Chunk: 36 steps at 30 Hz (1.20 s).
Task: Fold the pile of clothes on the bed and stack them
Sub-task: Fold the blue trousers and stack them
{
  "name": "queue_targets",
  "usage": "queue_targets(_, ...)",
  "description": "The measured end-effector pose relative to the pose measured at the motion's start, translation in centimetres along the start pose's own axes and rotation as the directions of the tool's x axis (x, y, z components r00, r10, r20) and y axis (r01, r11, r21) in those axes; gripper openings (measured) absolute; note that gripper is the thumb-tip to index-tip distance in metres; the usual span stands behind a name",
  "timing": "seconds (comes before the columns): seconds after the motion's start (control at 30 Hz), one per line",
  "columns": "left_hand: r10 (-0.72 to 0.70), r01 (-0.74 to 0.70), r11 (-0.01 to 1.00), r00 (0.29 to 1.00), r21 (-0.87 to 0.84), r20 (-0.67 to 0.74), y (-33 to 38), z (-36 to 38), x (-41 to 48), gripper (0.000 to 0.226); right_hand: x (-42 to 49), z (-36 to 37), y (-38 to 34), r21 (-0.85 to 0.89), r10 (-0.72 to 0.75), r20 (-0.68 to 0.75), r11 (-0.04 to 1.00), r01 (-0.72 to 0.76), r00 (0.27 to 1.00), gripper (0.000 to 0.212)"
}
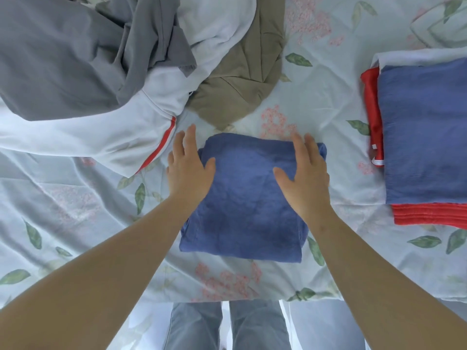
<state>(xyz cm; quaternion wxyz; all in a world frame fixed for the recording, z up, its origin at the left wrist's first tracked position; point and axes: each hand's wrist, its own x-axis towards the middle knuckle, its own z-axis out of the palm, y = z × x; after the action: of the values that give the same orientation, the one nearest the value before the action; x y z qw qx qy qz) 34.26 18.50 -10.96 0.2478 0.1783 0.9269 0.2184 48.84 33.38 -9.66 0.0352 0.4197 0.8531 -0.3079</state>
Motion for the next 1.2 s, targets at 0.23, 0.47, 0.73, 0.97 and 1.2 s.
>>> queue_targets(0.23, -0.441, 0.474, 0.868, 0.872, -0.146, 0.212, -2.6, 1.4, -3.1, 0.083, -4.6, 2.5, 1.8, 0.316, 0.658, 0.159, 0.672, -0.669, 0.736, 0.086)
queue_targets(0.47, -0.353, 0.528, 0.768, 0.821, -0.362, 0.448, -2.2, 0.9, -3.3, 0.016, -5.0, 2.8, 2.1, 0.576, 0.522, 0.337, 0.544, -0.610, 0.784, 0.015)
queue_targets(0.73, -0.138, 0.452, 0.695, 0.848, -0.560, 0.512, -1.0, -3.1, -3.6, 0.036, -6.3, -1.6, 2.1, 0.793, 0.371, 0.354, 0.368, -0.486, 0.858, 0.016)
queue_targets(0.97, -0.007, 0.125, 0.828, 0.977, -0.547, 0.212, 5.7, -5.8, -3.4, 0.042, -7.2, -7.1, 1.6, 0.910, 0.575, 0.079, 0.292, -0.294, 0.814, 0.039)
queue_targets(1.2, 0.282, -0.174, 0.910, 0.925, -0.376, 0.253, 13.7, -3.1, -3.1, 0.094, -6.2, -13.9, 7.2, 0.764, 0.413, -0.093, 0.613, -0.201, 0.906, 0.078)
